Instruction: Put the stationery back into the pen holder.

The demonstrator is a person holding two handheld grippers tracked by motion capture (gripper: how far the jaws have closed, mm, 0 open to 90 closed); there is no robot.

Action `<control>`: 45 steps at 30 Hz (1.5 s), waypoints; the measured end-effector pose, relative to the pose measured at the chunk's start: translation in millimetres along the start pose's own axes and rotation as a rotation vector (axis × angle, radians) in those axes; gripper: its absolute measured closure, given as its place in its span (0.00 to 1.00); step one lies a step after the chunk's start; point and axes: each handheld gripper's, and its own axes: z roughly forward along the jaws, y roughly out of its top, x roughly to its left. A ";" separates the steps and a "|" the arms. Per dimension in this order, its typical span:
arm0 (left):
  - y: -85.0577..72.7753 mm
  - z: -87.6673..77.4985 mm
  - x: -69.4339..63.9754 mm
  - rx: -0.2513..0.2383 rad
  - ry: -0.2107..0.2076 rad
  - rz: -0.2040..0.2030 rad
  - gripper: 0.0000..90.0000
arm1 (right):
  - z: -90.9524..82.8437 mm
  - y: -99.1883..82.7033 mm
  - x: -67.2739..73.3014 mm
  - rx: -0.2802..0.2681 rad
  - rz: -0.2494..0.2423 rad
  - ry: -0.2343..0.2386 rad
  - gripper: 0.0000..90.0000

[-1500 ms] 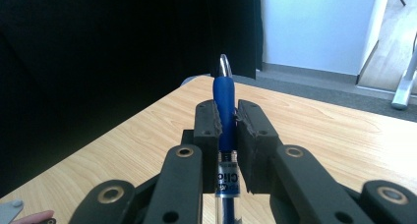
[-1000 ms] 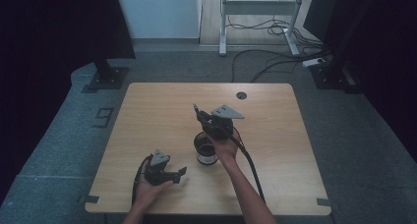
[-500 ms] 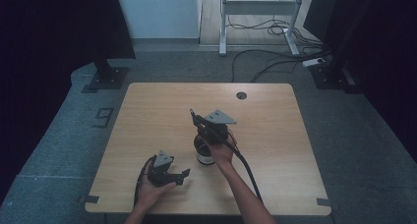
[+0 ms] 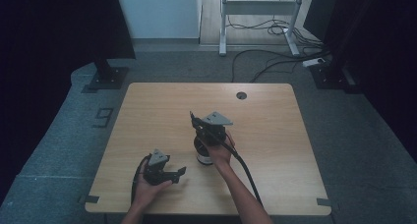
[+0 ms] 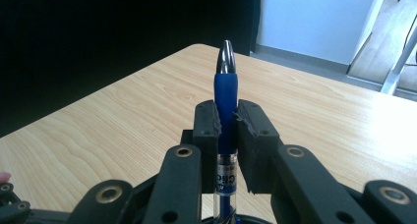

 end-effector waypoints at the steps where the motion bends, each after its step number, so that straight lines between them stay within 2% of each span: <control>1: 0.0 -0.3 1.0 -0.001 0.002 -0.003 0.17 | 0.1 -0.5 0.0 0.003 0.001 0.000 0.86; 9: -1.0 -2.2 6.2 -0.003 0.010 -0.017 0.17 | -0.2 -4.3 4.1 0.018 -0.018 0.000 0.86; 21: -0.8 -3.2 7.2 -0.001 0.009 -0.013 0.17 | -10.0 -23.5 2.9 0.104 -0.015 -0.041 0.85; 29: -1.8 -1.2 6.3 0.007 0.012 -0.014 0.17 | -15.8 -29.5 1.6 0.116 -0.015 -0.040 0.82; 35: -1.9 -1.5 7.1 0.005 0.011 -0.014 0.17 | -19.9 -28.9 1.0 0.123 -0.021 -0.035 0.65; 40: -1.8 -1.1 6.9 0.008 0.010 -0.010 0.17 | -26.8 -28.7 1.5 0.092 -0.003 -0.039 0.52; 45: -1.9 -0.5 7.4 0.012 0.012 -0.013 0.17 | -33.7 -29.6 -1.2 0.082 0.013 -0.039 0.47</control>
